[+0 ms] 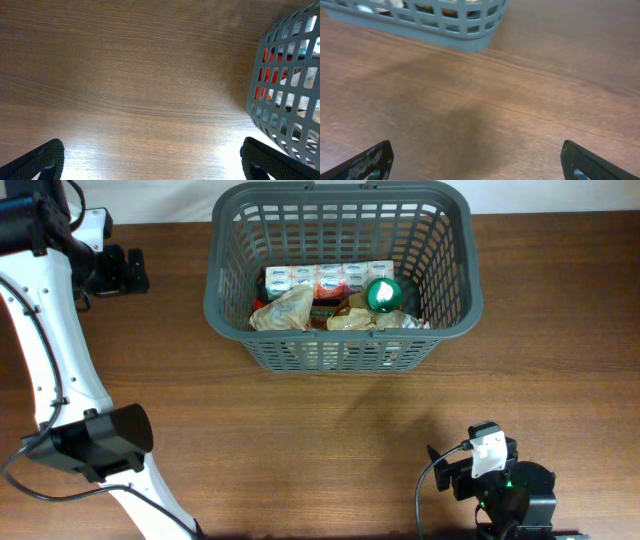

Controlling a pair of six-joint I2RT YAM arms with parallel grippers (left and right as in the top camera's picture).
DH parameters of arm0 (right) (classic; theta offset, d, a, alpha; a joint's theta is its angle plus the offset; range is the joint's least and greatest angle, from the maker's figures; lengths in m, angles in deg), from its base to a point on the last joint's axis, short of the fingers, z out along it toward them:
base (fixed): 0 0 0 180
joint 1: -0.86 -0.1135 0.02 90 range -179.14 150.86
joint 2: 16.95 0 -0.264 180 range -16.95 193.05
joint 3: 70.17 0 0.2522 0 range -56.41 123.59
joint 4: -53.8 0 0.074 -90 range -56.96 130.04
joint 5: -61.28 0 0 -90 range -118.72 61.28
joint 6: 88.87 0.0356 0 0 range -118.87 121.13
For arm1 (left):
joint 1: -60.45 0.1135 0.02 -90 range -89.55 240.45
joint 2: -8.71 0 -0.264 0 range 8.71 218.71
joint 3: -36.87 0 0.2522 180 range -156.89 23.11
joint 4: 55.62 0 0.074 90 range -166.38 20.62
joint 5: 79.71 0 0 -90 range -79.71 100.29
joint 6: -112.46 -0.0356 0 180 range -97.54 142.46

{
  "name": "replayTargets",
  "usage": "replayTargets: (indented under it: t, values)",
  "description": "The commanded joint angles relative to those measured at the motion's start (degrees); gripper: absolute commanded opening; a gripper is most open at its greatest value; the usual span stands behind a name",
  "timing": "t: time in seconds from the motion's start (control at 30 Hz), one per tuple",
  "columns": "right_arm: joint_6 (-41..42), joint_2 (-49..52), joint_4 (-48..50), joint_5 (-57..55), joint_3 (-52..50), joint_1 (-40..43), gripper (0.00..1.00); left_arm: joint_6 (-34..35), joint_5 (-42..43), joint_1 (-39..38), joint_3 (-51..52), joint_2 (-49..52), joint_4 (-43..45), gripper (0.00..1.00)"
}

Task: Pack container

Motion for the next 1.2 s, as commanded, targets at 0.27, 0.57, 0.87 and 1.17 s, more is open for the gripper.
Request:
replayTargets:
  t: [0.27,0.57,0.87,1.17]
  values:
    - [-1.14,-0.70,2.93,-5.60,-1.25,-0.66,0.99,0.48,0.42,0.20,0.20,0.20,-0.02,0.99]
    - [-1.14,-0.70,2.91,-5.57,-1.25,-0.66,0.99,0.48,0.39,0.20,0.20,0.20,-0.02,0.99]
    - [-1.14,-0.70,2.91,-5.60,-1.25,-0.66,0.99,0.48,0.39,-0.48,0.35,-2.03,-0.02,0.99]
    - [-1.14,-0.70,2.91,-5.57,-1.25,-0.66,0.99,0.48,0.42,-4.02,21.84,-21.97,0.81,0.99]
